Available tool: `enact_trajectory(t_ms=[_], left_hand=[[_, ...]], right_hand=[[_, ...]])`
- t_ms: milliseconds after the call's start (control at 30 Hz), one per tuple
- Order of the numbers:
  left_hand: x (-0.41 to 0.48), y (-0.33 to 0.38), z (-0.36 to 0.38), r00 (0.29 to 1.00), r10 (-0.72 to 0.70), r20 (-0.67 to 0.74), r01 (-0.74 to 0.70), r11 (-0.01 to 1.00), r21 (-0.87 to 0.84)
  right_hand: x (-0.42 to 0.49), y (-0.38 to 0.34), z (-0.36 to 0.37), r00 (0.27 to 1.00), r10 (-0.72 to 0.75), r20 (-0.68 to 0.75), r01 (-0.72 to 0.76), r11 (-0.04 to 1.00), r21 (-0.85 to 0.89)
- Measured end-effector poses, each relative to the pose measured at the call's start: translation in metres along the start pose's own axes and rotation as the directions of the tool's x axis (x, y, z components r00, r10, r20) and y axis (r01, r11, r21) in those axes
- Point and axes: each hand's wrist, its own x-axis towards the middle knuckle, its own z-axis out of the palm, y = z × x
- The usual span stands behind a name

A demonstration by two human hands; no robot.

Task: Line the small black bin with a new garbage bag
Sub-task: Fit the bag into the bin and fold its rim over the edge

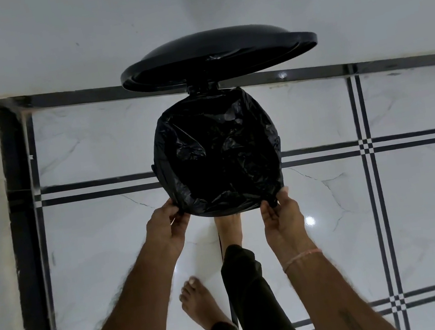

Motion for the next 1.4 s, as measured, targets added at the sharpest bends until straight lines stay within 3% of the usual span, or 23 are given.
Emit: enact_trajectory(t_ms=[100,233,333,467,633,700,800,900,1000,1067,1200,1400], left_hand=[[-0.001,0.000,0.003,0.999,0.041,-0.012,-0.041,0.998,-0.044],[-0.004,0.006,0.012,0.985,0.170,0.034,-0.173,0.969,0.178],[0.002,0.013,0.022,0.959,0.273,-0.072,-0.242,0.926,0.288],[0.009,0.018,0.025,0.913,0.392,-0.116,-0.327,0.870,0.369],[0.013,0.028,0.021,0.872,0.483,-0.080,-0.369,0.755,0.542],[0.014,0.030,0.022,0.872,0.486,-0.057,-0.381,0.747,0.544],[0.015,0.032,0.022,0.846,0.533,-0.028,-0.446,0.735,0.510],[0.013,0.033,0.022,0.790,0.612,0.033,-0.525,0.649,0.551],[0.015,0.040,0.025,0.728,0.682,0.071,-0.578,0.555,0.598],[0.017,0.046,0.029,0.723,0.685,0.095,-0.575,0.518,0.633],[0.014,0.052,0.043,0.754,0.652,0.073,-0.547,0.564,0.619],[0.030,0.060,0.046,0.813,0.583,-0.003,-0.497,0.697,0.517]], right_hand=[[0.003,0.001,0.004,0.998,-0.041,0.043,0.043,0.999,-0.033],[0.000,-0.007,0.012,0.984,-0.095,0.148,0.114,0.985,-0.132],[0.004,-0.019,0.023,0.978,-0.143,0.151,0.179,0.948,-0.262],[0.025,-0.033,0.033,0.961,-0.270,0.069,0.272,0.858,-0.435],[0.038,-0.062,0.034,0.897,-0.423,0.131,0.407,0.670,-0.621],[0.044,-0.071,0.037,0.888,-0.426,0.175,0.431,0.638,-0.638],[0.050,-0.083,0.050,0.901,-0.404,0.160,0.416,0.699,-0.582],[0.052,-0.091,0.063,0.882,-0.437,0.178,0.463,0.726,-0.509],[0.057,-0.094,0.073,0.811,-0.508,0.291,0.573,0.588,-0.570],[0.060,-0.094,0.080,0.779,-0.520,0.350,0.609,0.498,-0.617],[0.051,-0.097,0.095,0.752,-0.487,0.445,0.645,0.401,-0.650],[0.061,-0.110,0.118,0.769,-0.320,0.554,0.633,0.506,-0.586]])
